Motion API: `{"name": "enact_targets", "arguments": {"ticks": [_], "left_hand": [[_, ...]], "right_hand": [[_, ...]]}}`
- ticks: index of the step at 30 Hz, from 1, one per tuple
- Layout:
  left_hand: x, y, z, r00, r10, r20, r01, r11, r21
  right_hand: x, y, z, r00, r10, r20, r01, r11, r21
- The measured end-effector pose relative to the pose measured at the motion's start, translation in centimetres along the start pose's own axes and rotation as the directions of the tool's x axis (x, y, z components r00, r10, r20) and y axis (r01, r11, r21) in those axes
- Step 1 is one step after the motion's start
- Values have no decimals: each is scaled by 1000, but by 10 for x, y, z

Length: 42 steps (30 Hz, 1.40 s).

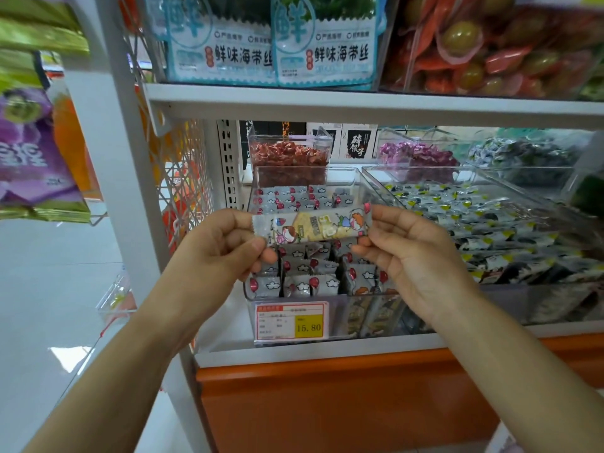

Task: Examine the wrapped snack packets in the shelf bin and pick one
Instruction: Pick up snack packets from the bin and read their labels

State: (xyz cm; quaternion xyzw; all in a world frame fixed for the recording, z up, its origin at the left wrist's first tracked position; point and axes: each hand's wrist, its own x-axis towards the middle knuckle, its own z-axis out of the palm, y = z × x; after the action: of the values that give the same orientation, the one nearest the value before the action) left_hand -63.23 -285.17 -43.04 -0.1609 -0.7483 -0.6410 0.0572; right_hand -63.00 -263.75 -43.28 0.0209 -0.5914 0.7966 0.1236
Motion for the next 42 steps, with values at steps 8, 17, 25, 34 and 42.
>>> {"name": "enact_targets", "arguments": {"ticks": [8,17,25,34,42], "left_hand": [[-2,6,2,1000,-22,-5,22,999,24],[-3,4,6,1000,8,0,-8,999,35],[-3,1,8,991,136,-12,-128,953,274],[-2,3,9,974,224,24,-213,884,417],[-3,11,14,983,183,19,-176,905,387]], "right_hand": [[-7,0,4,954,-290,71,295,881,-371],[-10,1,7,957,-202,208,264,904,-337],[-5,-4,3,962,-187,201,251,895,-370],[0,-9,-1,973,-101,209,172,920,-353],[-3,-8,5,939,-263,221,339,816,-468]]}}
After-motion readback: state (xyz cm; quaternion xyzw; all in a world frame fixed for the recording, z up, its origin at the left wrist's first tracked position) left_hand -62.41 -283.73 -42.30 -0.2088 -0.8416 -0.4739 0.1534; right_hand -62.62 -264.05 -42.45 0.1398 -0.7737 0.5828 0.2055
